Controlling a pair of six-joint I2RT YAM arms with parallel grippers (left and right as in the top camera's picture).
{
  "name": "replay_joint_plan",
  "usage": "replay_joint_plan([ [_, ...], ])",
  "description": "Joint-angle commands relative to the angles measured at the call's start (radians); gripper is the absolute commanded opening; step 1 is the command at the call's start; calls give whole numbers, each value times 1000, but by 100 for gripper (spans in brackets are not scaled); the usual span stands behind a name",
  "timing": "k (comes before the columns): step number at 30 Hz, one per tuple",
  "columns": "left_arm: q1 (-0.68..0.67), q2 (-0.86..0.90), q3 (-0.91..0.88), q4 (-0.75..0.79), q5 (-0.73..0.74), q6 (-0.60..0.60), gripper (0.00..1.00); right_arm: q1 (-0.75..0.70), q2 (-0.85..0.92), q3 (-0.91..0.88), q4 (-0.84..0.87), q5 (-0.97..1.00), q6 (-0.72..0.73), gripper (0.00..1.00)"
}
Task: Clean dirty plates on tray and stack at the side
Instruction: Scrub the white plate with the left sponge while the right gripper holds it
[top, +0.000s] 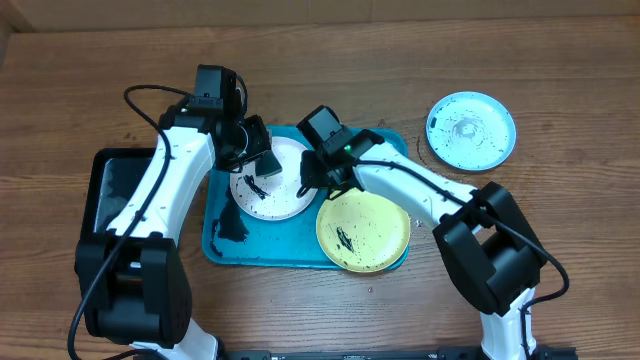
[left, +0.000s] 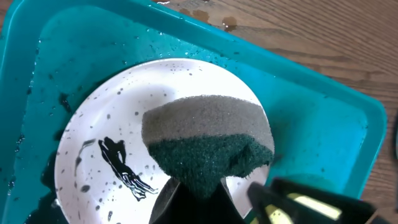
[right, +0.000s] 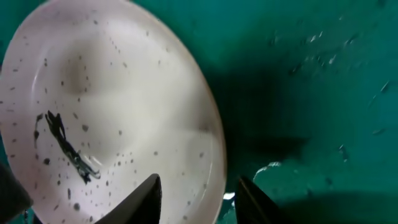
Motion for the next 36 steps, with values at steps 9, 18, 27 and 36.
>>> replay_joint_plan([
  [9, 3, 0, -2, -8, 6, 42, 4, -109, 23, -5, 128, -40, -294, 34],
  [18, 3, 0, -2, -9, 7, 41, 4, -98, 77, -5, 129, -167, -385, 33],
  [27, 3, 0, -2, -20, 7, 42, 4, -80, 90, -5, 117, -122, -327, 11],
  [36, 1, 8, -3, -57, 8, 42, 4, -80, 90, -5, 112, -97, -117, 4],
])
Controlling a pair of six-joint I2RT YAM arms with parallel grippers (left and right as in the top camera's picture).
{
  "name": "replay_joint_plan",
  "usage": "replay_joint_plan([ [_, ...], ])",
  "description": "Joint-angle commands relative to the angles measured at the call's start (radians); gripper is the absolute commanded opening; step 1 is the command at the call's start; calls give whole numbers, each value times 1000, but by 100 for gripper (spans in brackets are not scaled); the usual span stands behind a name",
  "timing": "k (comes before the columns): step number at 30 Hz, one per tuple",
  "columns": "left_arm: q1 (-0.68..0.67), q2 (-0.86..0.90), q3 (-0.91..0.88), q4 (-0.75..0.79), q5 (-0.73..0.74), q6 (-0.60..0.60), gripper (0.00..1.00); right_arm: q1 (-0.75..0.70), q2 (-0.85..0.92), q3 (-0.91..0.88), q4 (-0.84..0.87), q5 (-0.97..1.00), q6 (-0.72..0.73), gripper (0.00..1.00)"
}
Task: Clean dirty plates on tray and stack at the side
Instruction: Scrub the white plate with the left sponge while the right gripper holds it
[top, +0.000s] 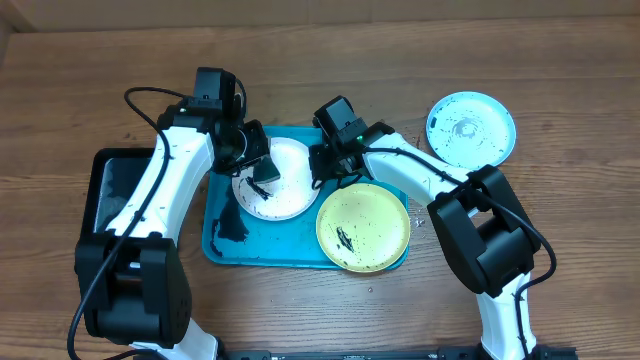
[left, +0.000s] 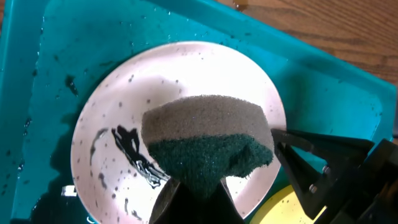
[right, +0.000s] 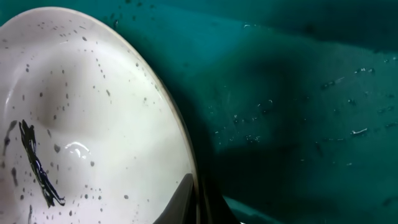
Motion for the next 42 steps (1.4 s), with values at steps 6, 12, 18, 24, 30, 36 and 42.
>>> replay_joint_plan([
  [6, -5, 80, -3, 1, 26, 5, 4, 5, 7, -2, -2, -48, 178, 4],
  [12, -5, 168, -3, 44, 86, 3, 4, 5, 7, -2, -1, -42, 218, 4],
  [18, -6, 219, -3, 95, 83, 14, 4, 6, 7, -2, 3, -31, 219, 4],
  [24, -5, 241, -3, 68, -168, 21, 4, 6, 7, -2, -19, 77, 148, 4],
  [30, 14, 240, -2, 27, -339, 21, 4, 7, 7, -2, -58, 154, 90, 4],
  [36, 23, 229, 58, -2, -324, 21, 4, 21, 7, -2, -65, 157, 90, 4],
  [42, 16, 220, 164, -15, -61, 58, 4, 60, 7, 0, -64, 233, 90, 4],
])
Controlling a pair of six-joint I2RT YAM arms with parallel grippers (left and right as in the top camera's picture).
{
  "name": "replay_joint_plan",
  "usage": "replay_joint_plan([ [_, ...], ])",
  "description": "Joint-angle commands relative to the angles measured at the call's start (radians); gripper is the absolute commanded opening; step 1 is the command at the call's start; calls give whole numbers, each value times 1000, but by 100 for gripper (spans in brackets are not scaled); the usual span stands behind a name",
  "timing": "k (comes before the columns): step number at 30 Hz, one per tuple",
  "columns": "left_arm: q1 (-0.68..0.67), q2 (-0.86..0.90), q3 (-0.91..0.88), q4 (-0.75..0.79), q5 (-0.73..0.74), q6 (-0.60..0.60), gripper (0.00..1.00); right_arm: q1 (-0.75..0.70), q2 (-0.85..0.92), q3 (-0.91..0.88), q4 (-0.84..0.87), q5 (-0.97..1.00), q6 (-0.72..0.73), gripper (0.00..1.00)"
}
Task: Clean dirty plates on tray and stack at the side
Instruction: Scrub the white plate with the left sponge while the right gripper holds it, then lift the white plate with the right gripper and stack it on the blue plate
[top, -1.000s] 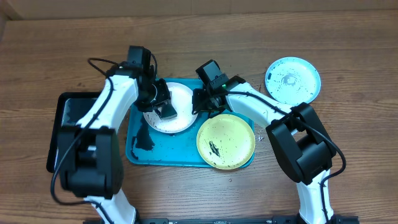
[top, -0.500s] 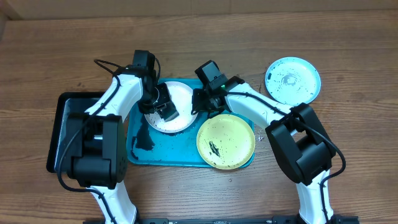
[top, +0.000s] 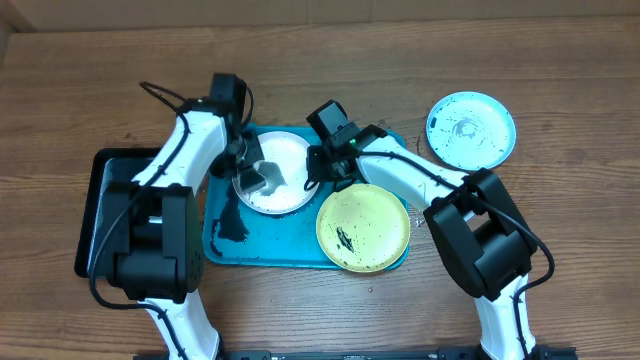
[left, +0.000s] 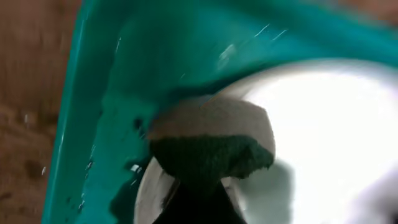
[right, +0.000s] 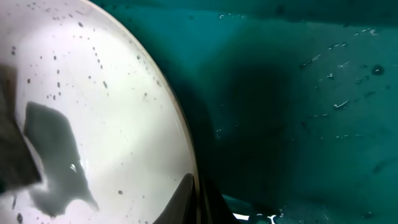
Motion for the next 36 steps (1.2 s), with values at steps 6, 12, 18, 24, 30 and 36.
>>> replay_joint_plan([
  [6, -29, 24, 64, 37, 355, 38, 4, 44, 10, 13, -18, 133, -21, 4],
  [12, -72, 84, 63, 33, 355, 27, 5, 44, 9, 22, -25, 154, -21, 4],
  [18, -67, 153, 63, 3, 247, 27, 4, 44, 9, 22, -40, 156, -21, 4],
  [24, -45, 170, 66, -105, -122, -34, 4, 44, 9, 22, -43, 168, -21, 4],
  [30, -20, 137, 96, -195, -391, -118, 4, 44, 9, 22, -66, 247, -21, 4],
  [36, -20, 122, 180, -255, -491, -146, 4, 44, 9, 24, -68, 261, -22, 4],
])
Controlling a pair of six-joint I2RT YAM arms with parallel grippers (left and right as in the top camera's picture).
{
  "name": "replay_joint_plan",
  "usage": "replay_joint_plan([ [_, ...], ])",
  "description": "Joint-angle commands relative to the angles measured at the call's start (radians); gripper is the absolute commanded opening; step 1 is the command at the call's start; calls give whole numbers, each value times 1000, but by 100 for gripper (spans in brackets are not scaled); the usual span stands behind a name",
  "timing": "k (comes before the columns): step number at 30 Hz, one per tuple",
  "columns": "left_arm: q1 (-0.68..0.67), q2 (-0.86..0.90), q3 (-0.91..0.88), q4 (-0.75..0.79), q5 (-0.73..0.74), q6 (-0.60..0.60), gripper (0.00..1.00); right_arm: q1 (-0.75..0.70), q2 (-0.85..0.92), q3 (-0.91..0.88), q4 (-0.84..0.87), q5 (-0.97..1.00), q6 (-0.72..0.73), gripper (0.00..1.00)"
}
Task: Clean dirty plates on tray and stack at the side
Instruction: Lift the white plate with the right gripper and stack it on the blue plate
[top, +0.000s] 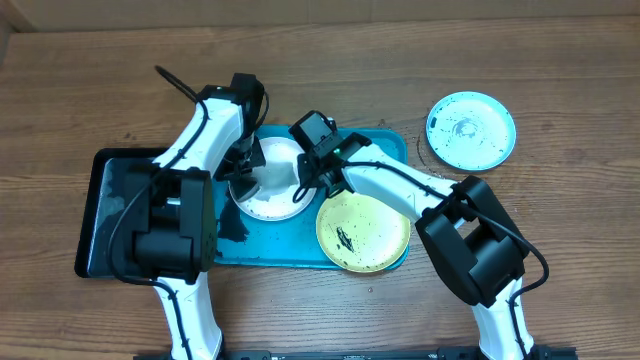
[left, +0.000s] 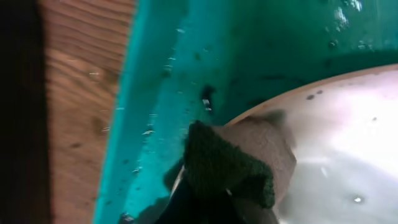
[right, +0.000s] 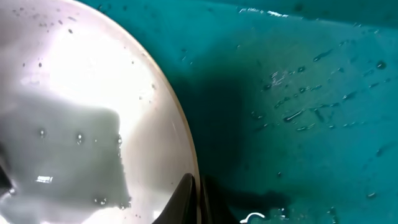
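A white plate (top: 278, 188) lies on the teal tray (top: 390, 140), wet and mostly free of marks. My left gripper (top: 243, 163) is shut on a green-and-grey sponge (left: 236, 163) pressed at the plate's left edge (left: 323, 130). My right gripper (right: 196, 190) is shut on the plate's right rim (right: 180, 124). A yellow plate (top: 362, 228) with black smears sits at the tray's front right. A light blue plate (top: 470, 128) rests on the table to the right.
A black bin (top: 105, 215) stands left of the tray. A dark puddle (top: 232, 228) lies in the tray's front left corner. The wooden table (top: 560, 230) stretches around the tray.
The sponge has shifted from the middle-left of the white plate to its left edge by the tray wall. The plate shows fewer specks. My right gripper still pinches the rim.
At first the sponge hung over the white plate, which bore a black smear and specks, and my right gripper stood open at its rim. Then the right gripper was shut on the rim. Later the sponge lay on the plate, smear gone; now it sits at the left edge.
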Motion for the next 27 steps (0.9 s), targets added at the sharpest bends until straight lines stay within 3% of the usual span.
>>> replay_joint_plan([
  [1, 33, -1, 74, -24, -227, -44, 4, -21, 10, 8, -34, 122, -13, 4],
  [5, 34, -5, 183, -121, -193, -121, 4, -21, 6, 76, -94, 122, -13, 4],
  [14, 170, -190, 264, -147, 0, -121, 5, -18, -34, 246, -199, 237, -172, 4],
  [22, 412, -256, 247, -175, 178, -121, 4, 74, -66, 317, -217, 633, -405, 4],
  [27, 470, -240, 178, -157, 204, -122, 4, 192, -69, 338, -168, 959, -559, 4],
])
